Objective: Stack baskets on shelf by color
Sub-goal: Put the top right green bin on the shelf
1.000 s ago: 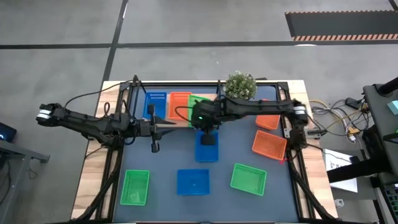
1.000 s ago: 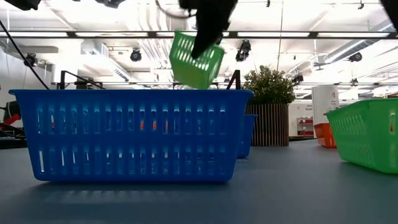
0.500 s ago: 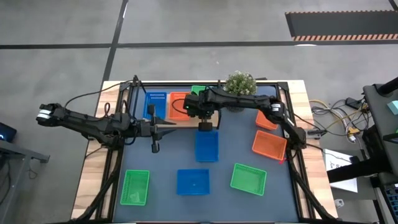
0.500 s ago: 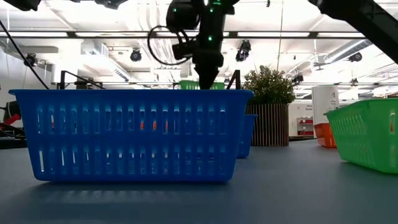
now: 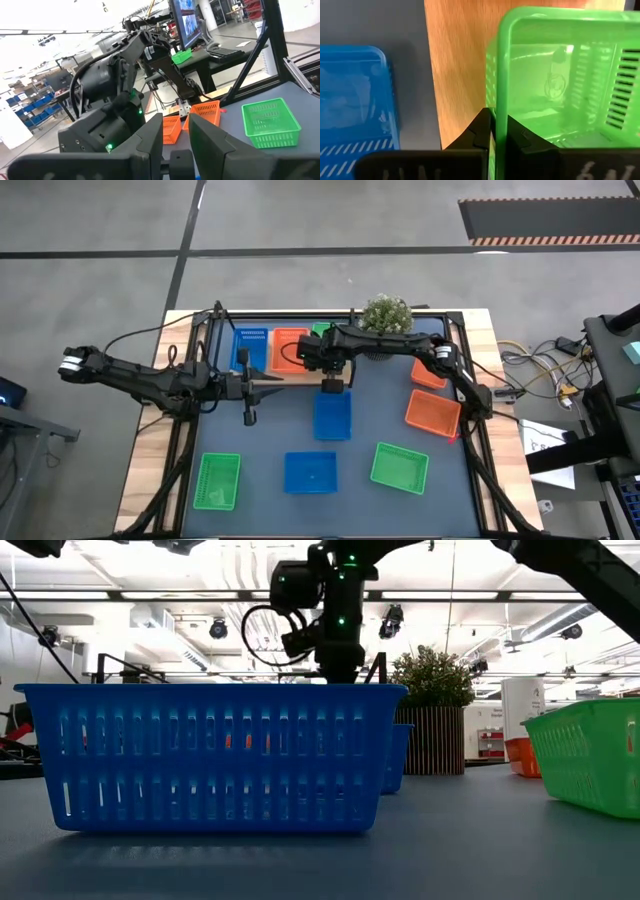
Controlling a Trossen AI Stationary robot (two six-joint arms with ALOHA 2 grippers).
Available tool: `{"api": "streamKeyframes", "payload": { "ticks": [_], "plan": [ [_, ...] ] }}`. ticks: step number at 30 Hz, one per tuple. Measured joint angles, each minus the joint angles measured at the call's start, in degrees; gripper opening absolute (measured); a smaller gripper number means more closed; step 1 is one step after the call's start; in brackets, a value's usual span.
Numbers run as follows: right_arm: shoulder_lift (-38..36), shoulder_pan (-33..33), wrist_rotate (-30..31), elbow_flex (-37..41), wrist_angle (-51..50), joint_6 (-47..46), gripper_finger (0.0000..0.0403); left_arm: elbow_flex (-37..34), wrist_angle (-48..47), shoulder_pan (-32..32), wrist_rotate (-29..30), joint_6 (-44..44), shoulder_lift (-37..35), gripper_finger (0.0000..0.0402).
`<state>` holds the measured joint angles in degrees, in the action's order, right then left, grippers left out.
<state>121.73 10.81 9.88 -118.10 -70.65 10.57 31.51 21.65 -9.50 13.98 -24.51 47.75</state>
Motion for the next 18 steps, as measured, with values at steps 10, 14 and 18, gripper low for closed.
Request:
{"api": "streamKeyframes", "payload": {
  "ticks": [10,14,18],
  "plan": [
    [0.2,0.0,-2.9,2.8,2.0,-0.5,0.0017,0.0,0.3,0.0,0.0,0.0,0.0,0.0077],
    [0.2,0.0,-3.0,3.4,2.1,0.0,0.0040,0.0,0.3,0.0,0.0,0.0,0.0,0.0077],
    [0.2,0.0,-2.9,3.5,2.2,0.0,0.0067,0.0,0.3,0.0,0.0,0.0,0.0,0.0077]
  ]
}}
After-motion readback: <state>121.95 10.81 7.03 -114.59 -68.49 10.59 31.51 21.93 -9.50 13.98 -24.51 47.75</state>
